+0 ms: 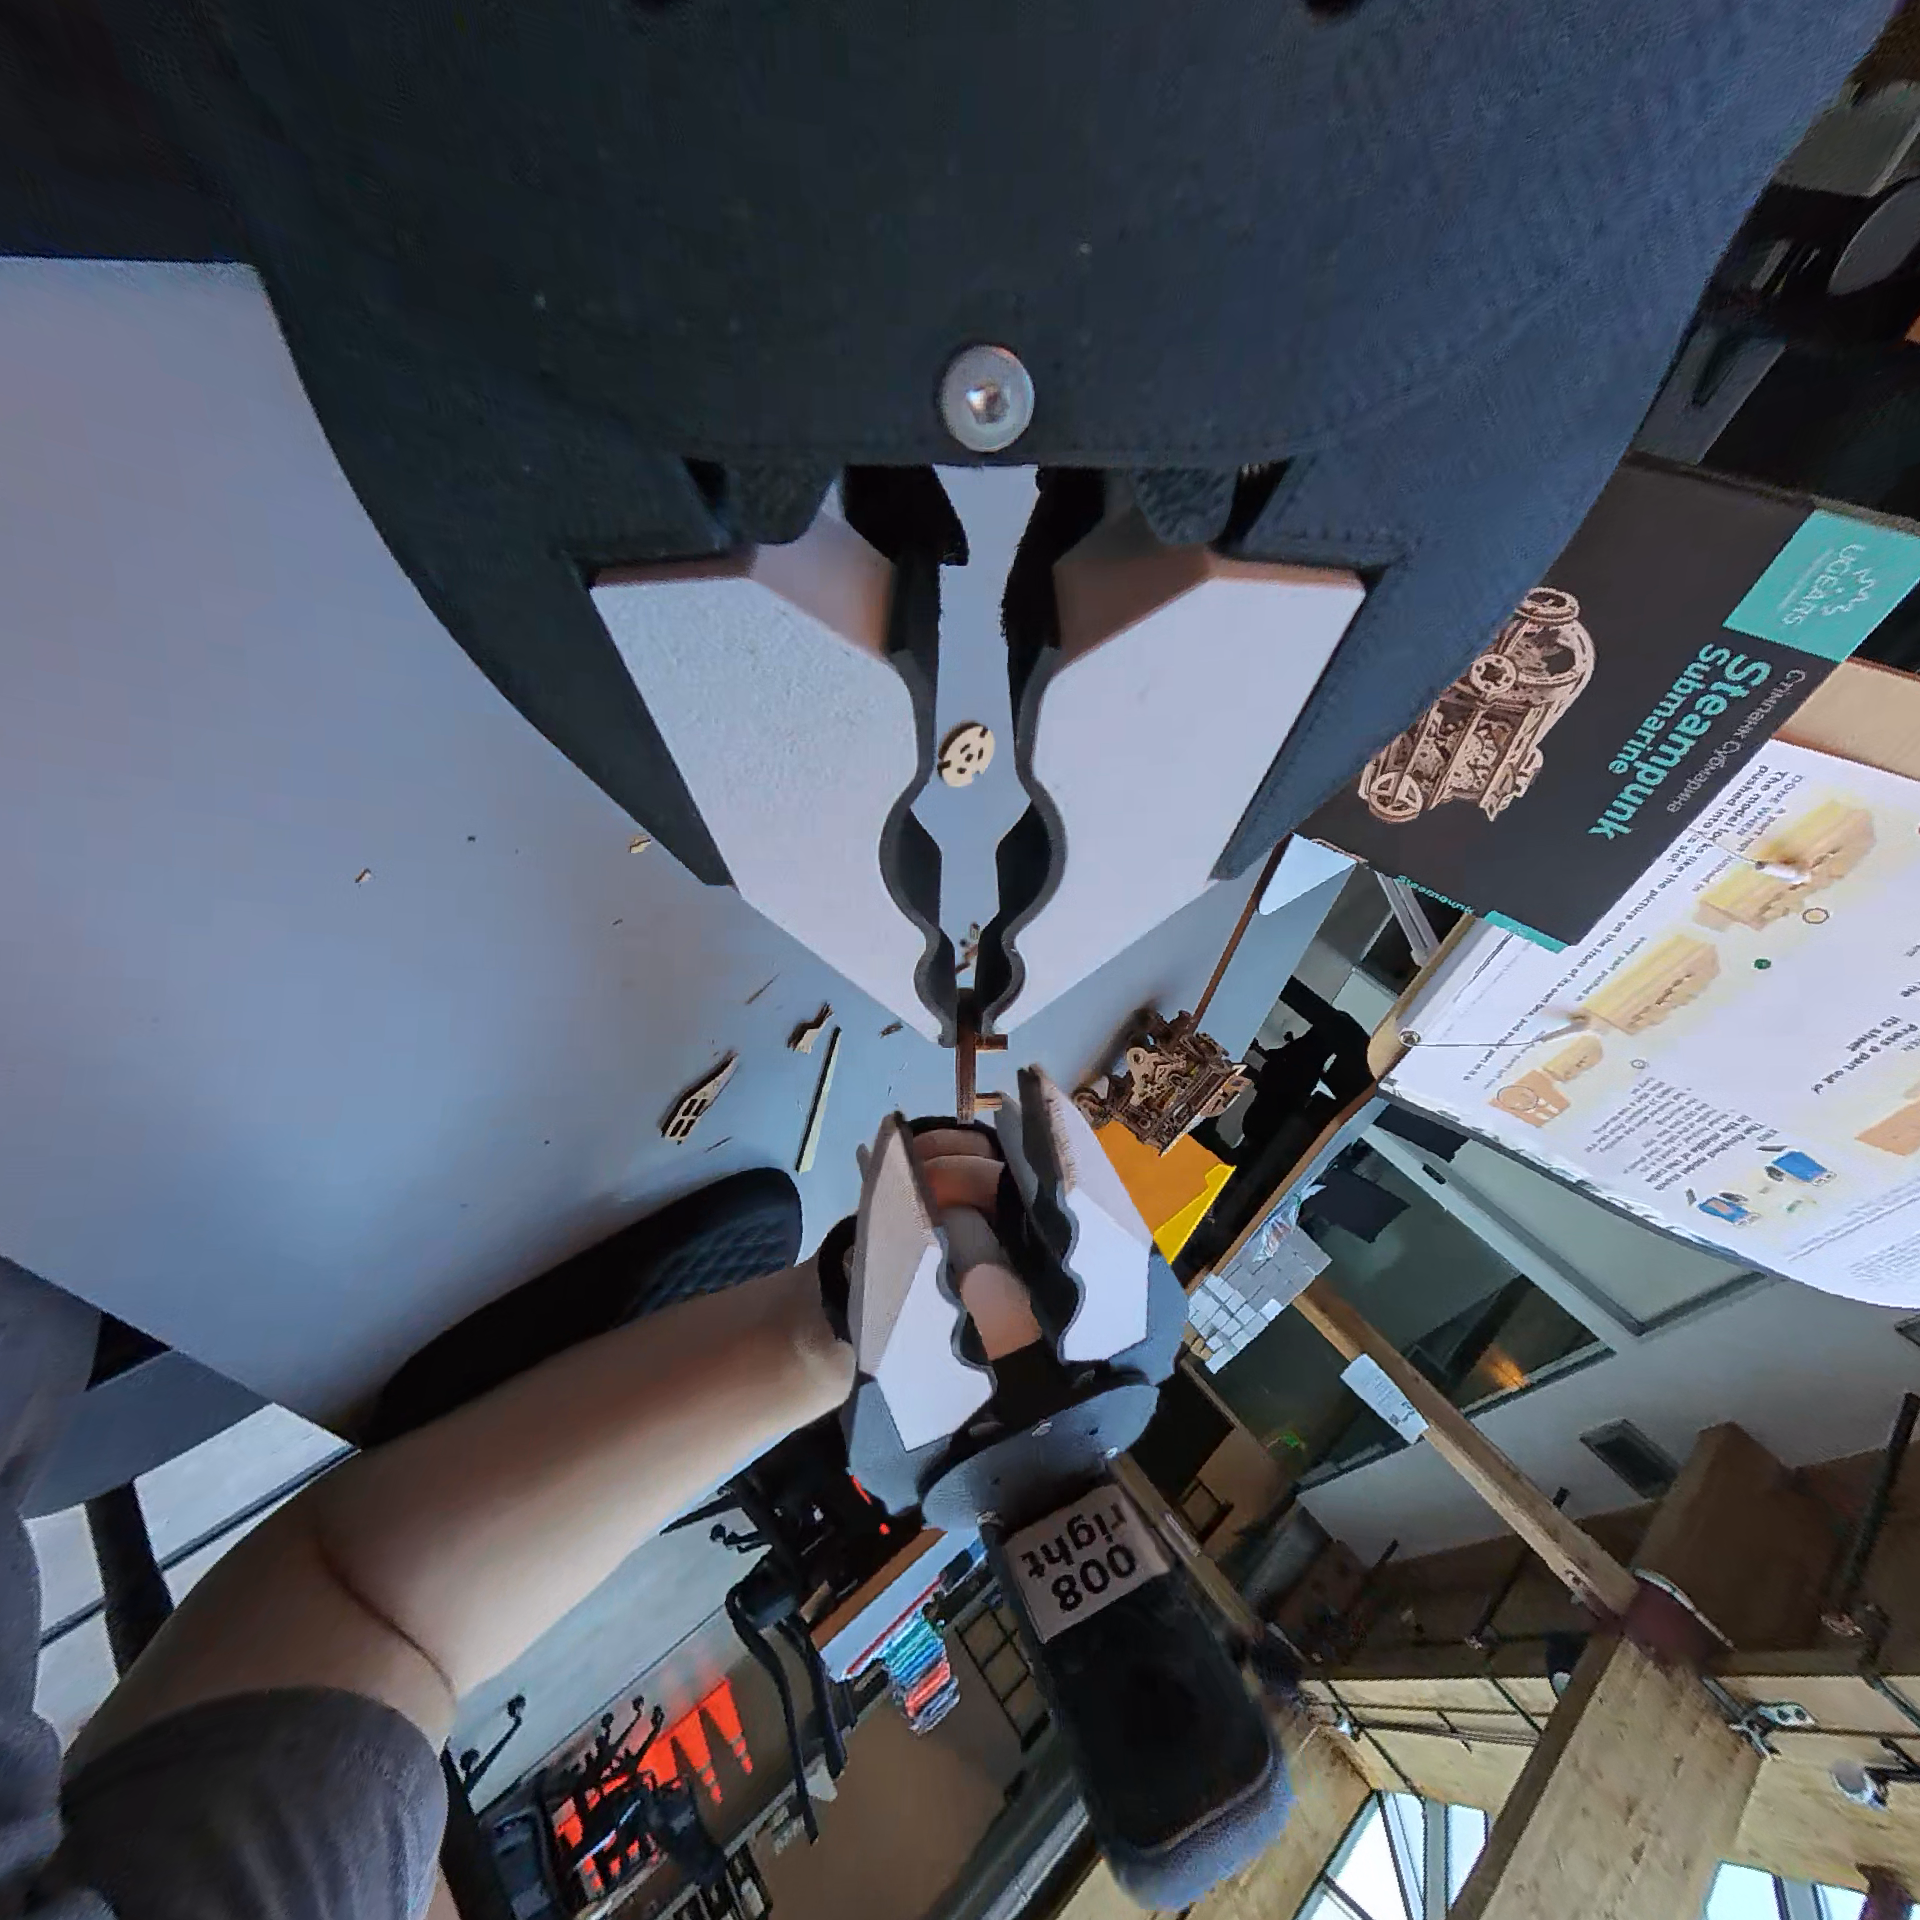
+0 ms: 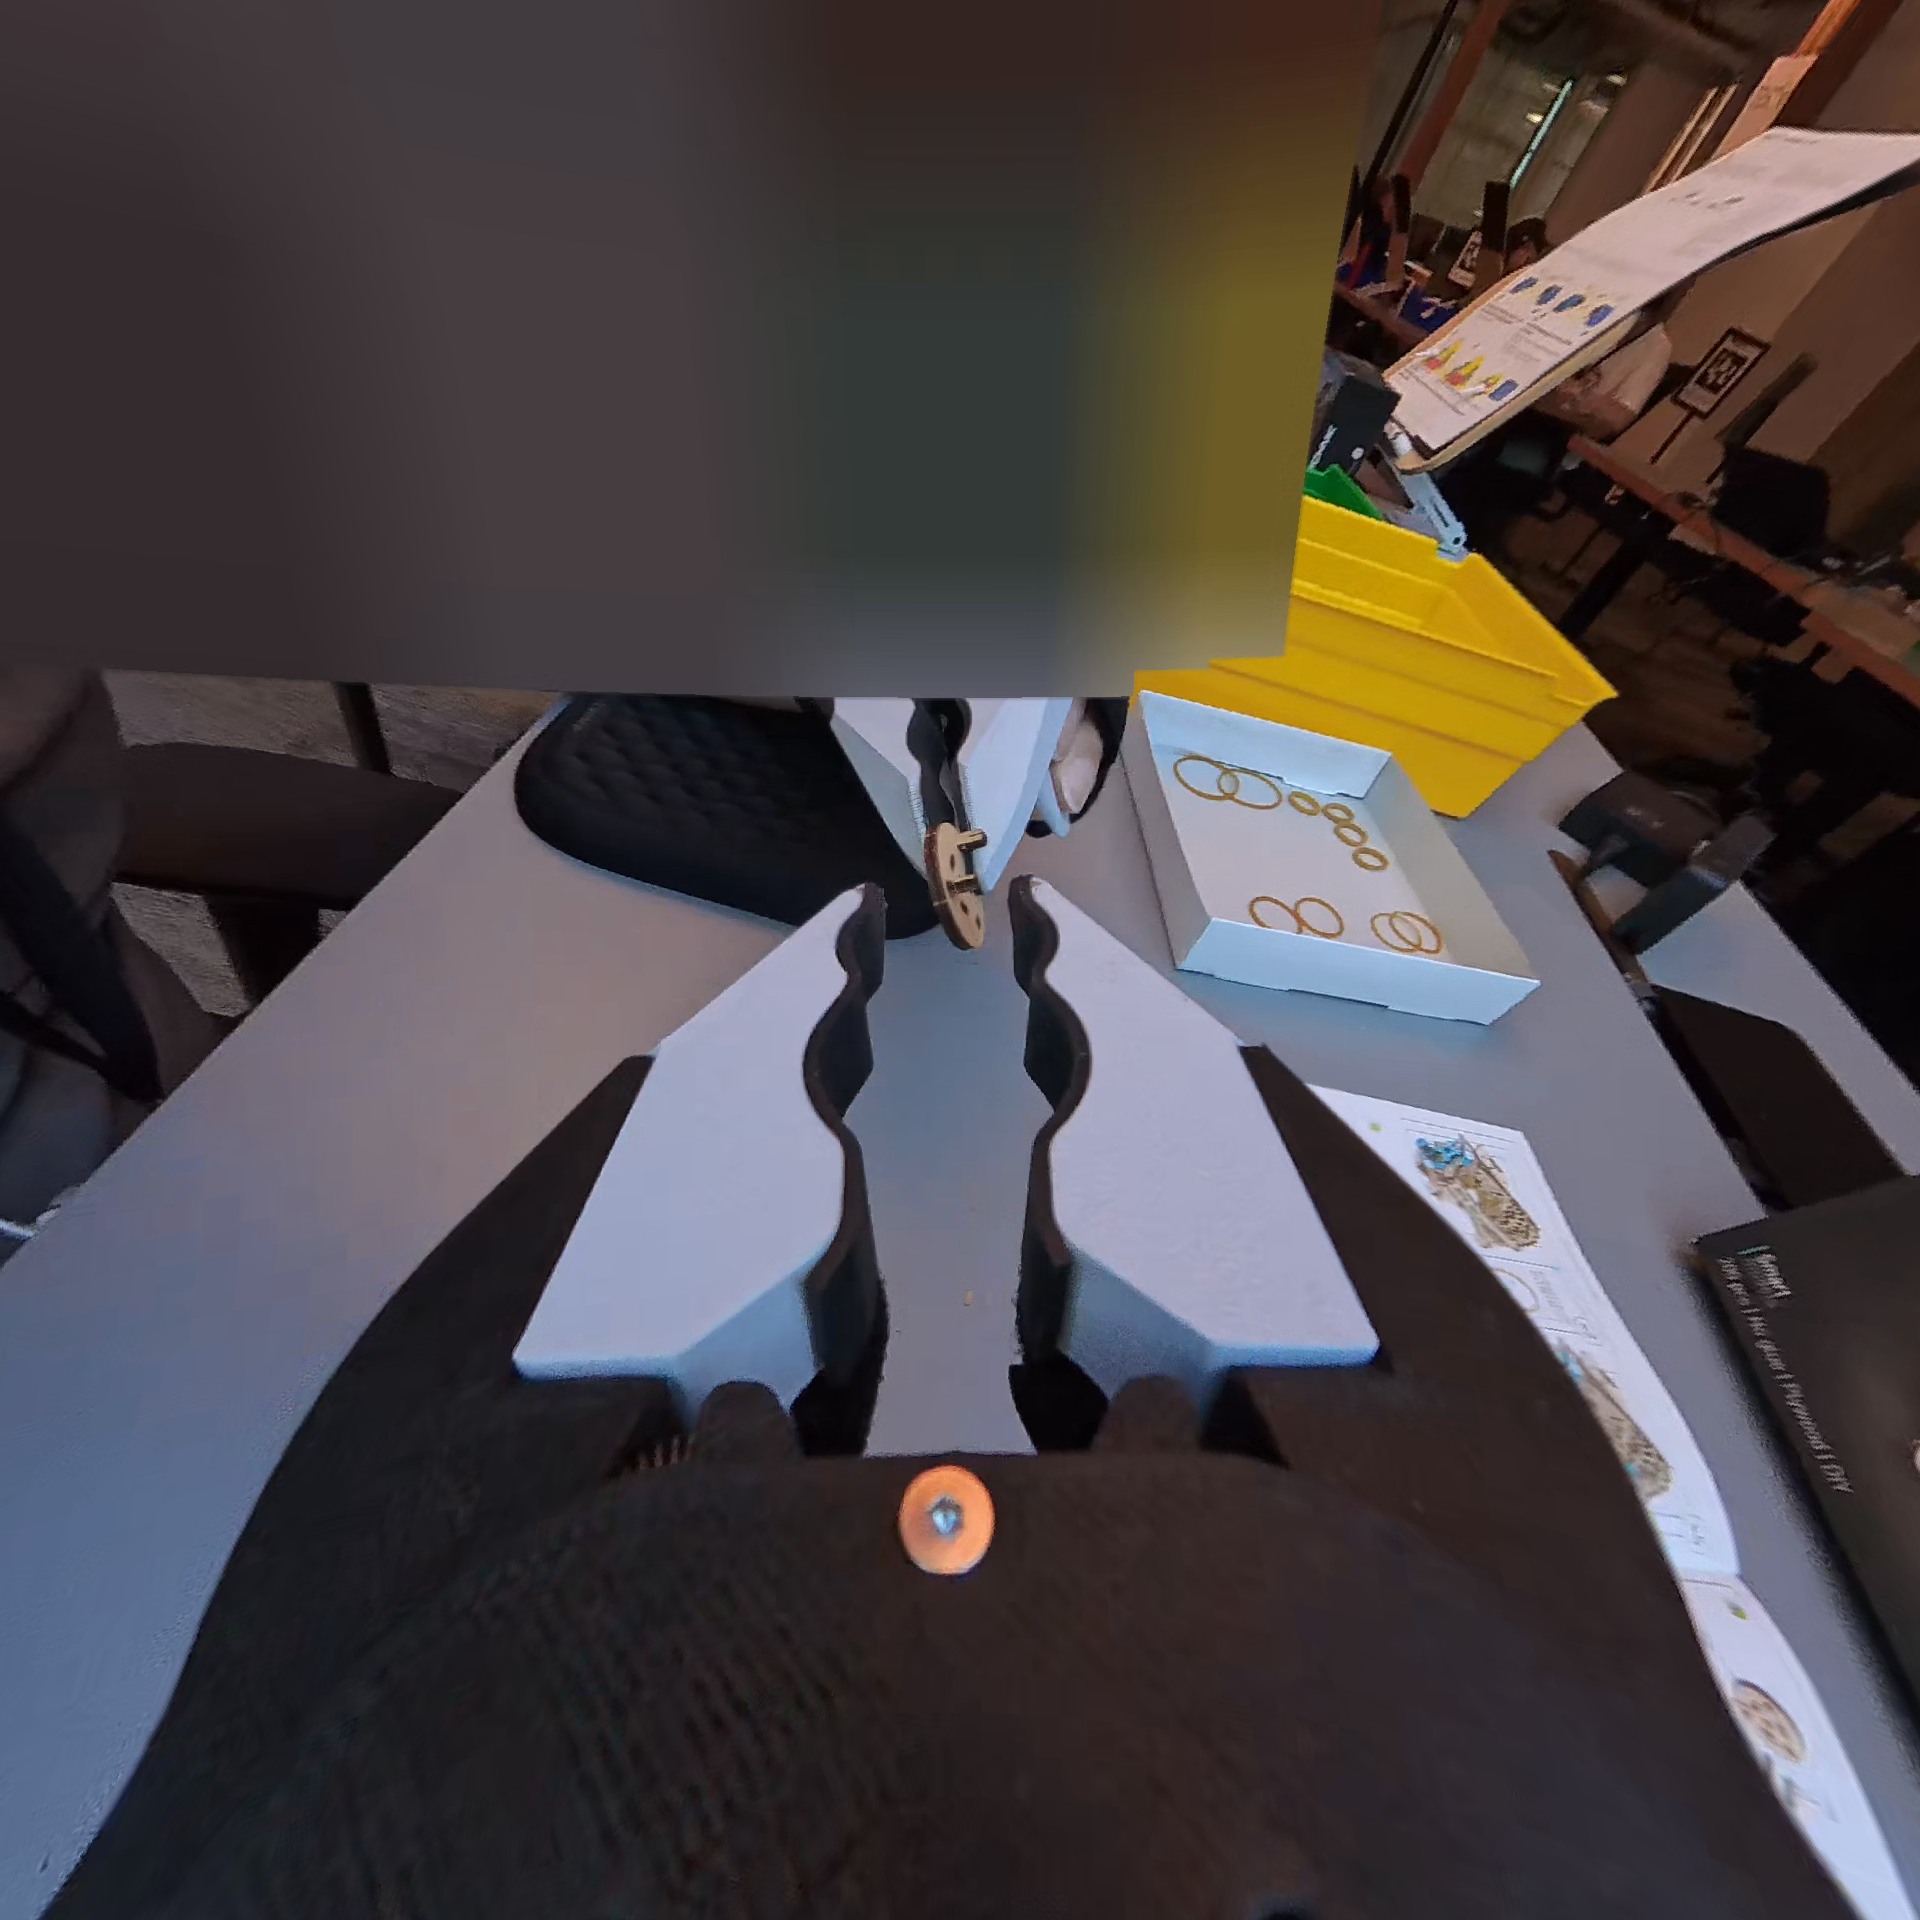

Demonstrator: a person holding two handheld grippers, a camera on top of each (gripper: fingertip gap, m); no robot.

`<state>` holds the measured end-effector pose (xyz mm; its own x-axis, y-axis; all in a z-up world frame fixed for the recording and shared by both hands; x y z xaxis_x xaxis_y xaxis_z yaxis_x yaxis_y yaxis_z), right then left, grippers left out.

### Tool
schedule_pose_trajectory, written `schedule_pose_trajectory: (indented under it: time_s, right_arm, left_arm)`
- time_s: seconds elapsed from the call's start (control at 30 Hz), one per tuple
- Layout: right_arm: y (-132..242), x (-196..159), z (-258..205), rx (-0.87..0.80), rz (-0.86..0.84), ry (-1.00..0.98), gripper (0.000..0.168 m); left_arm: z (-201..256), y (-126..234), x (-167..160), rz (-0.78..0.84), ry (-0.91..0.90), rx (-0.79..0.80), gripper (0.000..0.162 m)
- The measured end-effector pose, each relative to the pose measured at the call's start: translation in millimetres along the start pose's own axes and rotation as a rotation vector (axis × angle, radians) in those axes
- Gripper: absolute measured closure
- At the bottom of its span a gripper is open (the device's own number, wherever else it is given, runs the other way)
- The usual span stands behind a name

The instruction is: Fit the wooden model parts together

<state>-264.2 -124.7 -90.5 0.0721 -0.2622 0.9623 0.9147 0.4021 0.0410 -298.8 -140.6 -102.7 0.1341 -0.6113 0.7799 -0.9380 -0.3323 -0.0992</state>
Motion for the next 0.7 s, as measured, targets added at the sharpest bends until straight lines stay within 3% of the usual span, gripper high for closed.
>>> schedule_pose_trajectory:
  time_s: [0.4, 0.7]
  right_arm:
    - [-3.7, 8.9, -5.9, -0.038, -0.017, 0.151, 0.160]
    - [-4.3, 10.6, -3.8, -0.073, -0.014, 0.211, 0.161]
  left_arm:
    - [2.1, -2.0, 8.2, 0.045, 0.022, -0.010, 0.161]
    - [-0.7, -1.3, 9.1, 0.039, 0.010, 0.005, 0.161]
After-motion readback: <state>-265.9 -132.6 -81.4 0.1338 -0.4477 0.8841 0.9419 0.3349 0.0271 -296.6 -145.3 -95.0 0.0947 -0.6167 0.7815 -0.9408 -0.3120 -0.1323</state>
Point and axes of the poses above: each gripper's, where its closed fingertips meet, y back along the fingers, x out of its top, z = x × y across the jaws, the point moved 2 cm from there along y, back along the fingers, and after that the axes turned 12 degrees about z, right-handed, at the moved point
